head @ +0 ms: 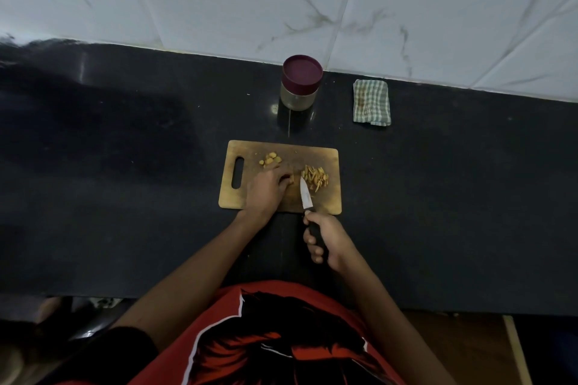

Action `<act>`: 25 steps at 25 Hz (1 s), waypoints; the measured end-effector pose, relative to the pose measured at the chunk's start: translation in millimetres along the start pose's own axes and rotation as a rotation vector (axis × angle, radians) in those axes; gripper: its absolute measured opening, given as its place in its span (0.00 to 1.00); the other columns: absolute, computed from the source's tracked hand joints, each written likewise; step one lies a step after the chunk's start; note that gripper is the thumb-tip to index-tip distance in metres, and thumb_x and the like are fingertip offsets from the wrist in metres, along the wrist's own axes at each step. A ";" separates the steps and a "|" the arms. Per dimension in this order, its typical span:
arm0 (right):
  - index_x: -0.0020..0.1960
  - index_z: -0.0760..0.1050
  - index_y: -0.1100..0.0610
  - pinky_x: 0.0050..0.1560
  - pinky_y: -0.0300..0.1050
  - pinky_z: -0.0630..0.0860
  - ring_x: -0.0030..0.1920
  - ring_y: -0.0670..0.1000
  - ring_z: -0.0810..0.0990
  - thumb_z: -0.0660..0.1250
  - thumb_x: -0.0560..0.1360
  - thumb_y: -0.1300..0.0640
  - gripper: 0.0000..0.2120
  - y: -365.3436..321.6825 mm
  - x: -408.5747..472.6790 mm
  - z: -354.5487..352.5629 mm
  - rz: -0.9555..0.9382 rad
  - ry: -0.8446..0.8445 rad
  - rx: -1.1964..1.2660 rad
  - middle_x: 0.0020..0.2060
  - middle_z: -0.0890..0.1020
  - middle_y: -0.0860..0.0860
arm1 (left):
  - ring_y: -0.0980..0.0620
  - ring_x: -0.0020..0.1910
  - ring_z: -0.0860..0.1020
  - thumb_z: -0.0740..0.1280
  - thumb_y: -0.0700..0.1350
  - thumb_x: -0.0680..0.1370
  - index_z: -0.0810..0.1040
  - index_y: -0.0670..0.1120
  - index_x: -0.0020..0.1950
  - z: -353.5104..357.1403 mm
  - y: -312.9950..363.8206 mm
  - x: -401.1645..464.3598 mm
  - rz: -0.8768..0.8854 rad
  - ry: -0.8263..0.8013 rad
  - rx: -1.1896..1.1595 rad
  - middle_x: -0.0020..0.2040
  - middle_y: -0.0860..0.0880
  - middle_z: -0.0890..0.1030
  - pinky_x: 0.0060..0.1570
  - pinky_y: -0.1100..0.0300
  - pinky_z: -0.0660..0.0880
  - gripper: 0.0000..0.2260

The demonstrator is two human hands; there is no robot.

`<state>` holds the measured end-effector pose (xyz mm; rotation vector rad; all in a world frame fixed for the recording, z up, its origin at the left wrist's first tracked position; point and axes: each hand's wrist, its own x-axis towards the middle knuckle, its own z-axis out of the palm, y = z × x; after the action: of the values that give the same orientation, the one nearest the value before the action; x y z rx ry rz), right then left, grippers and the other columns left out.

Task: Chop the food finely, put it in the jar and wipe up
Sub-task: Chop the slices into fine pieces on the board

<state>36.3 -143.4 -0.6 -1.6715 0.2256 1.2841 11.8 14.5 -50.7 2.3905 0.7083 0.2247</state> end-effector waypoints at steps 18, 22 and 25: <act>0.56 0.69 0.60 0.21 0.40 0.70 0.26 0.49 0.76 0.52 0.84 0.51 0.13 -10.2 21.8 20.0 -0.238 0.204 -0.774 0.45 0.80 0.60 | 0.52 0.56 0.78 0.66 0.42 0.77 0.81 0.47 0.57 0.3 -3.4 0.7 -0.005 -0.023 -0.065 0.59 0.50 0.79 0.55 0.52 0.75 0.10; 0.59 0.69 0.59 0.31 0.48 0.80 0.36 0.54 0.81 0.52 0.84 0.51 0.13 -15.6 27.4 24.5 -0.203 0.236 -0.869 0.48 0.79 0.59 | 0.51 0.55 0.78 0.67 0.42 0.77 0.81 0.46 0.57 1.7 -4.1 1.1 -0.013 -0.018 -0.076 0.58 0.50 0.79 0.54 0.52 0.76 0.10; 0.62 0.69 0.61 0.45 0.56 0.82 0.45 0.58 0.83 0.55 0.83 0.53 0.14 -24.4 36.3 30.5 -0.166 0.280 -0.940 0.50 0.80 0.60 | 0.52 0.54 0.78 0.68 0.41 0.76 0.82 0.47 0.56 3.8 -5.9 2.1 -0.010 -0.008 -0.093 0.57 0.50 0.80 0.53 0.51 0.76 0.09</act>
<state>48.0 -93.4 -15.2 -2.5964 -0.4190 1.0780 12.3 17.6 -57.4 2.2980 0.6912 0.2391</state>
